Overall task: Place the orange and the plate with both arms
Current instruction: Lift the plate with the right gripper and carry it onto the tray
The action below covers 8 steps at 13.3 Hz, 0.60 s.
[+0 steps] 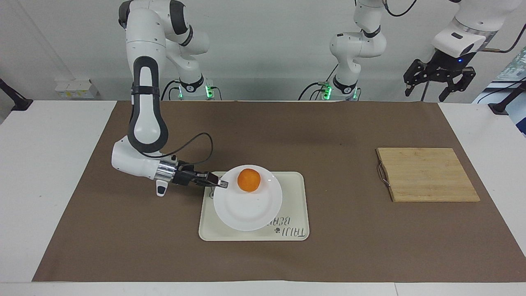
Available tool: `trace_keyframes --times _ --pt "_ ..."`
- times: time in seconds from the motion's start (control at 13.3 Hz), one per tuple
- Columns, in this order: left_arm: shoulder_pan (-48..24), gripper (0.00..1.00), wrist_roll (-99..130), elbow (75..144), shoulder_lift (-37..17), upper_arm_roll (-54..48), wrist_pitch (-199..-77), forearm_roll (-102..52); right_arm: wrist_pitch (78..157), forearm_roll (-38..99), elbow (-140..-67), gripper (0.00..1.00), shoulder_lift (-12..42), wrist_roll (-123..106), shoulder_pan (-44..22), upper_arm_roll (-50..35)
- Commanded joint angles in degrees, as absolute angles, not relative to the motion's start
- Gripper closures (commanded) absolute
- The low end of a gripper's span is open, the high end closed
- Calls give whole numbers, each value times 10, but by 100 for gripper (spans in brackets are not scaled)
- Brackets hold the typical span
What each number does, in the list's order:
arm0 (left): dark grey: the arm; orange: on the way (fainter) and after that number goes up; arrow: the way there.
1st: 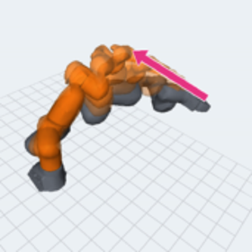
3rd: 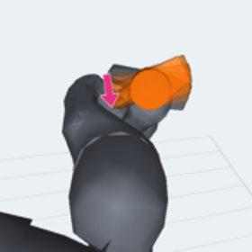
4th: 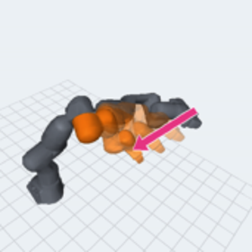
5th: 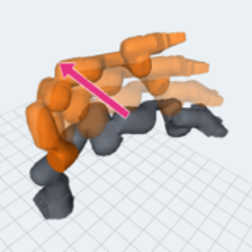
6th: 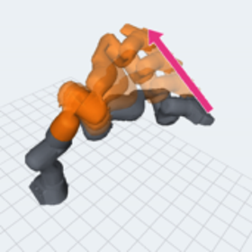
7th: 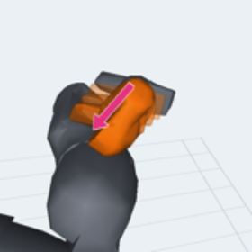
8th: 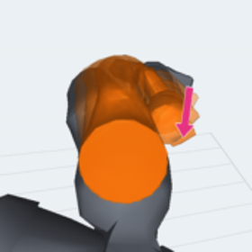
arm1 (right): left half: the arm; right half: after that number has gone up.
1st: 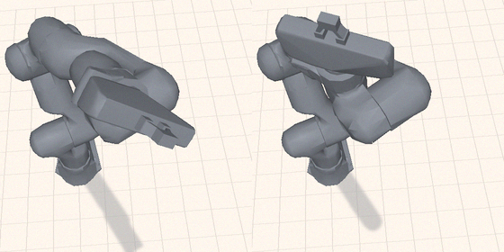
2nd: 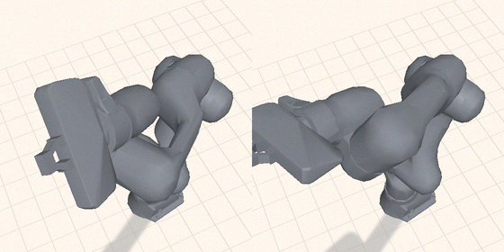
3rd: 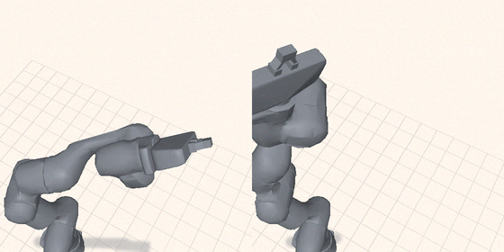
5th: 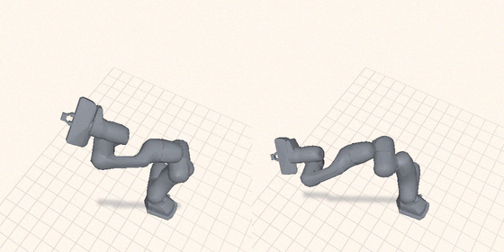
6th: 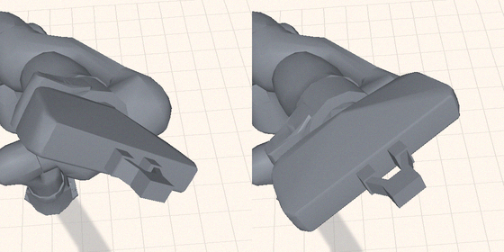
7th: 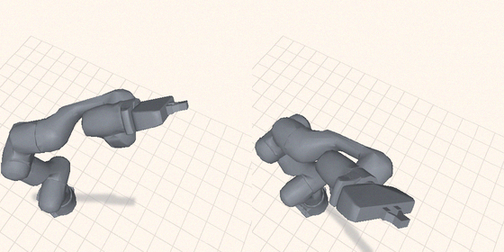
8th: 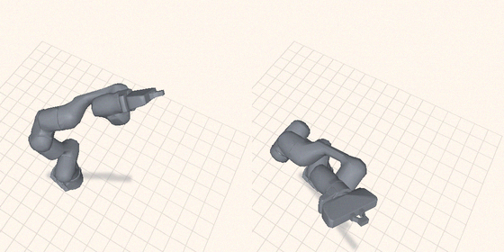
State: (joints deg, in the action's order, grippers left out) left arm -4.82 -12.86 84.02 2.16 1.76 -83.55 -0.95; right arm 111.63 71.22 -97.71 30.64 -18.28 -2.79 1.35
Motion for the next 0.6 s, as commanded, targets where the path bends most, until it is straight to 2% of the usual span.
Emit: trace_keyframes --times 0.0,0.38,0.53 --pt "-40 0 -134 830 21 11 -823 1 1144 734 -931 100 344 -176 -32 4" --pt "-40 0 -134 830 21 11 -823 1 1162 778 -923 100 389 -248 -43 -11" --pt "-40 0 -134 830 21 11 -823 2 1159 780 -923 100 388 -253 -47 -11"
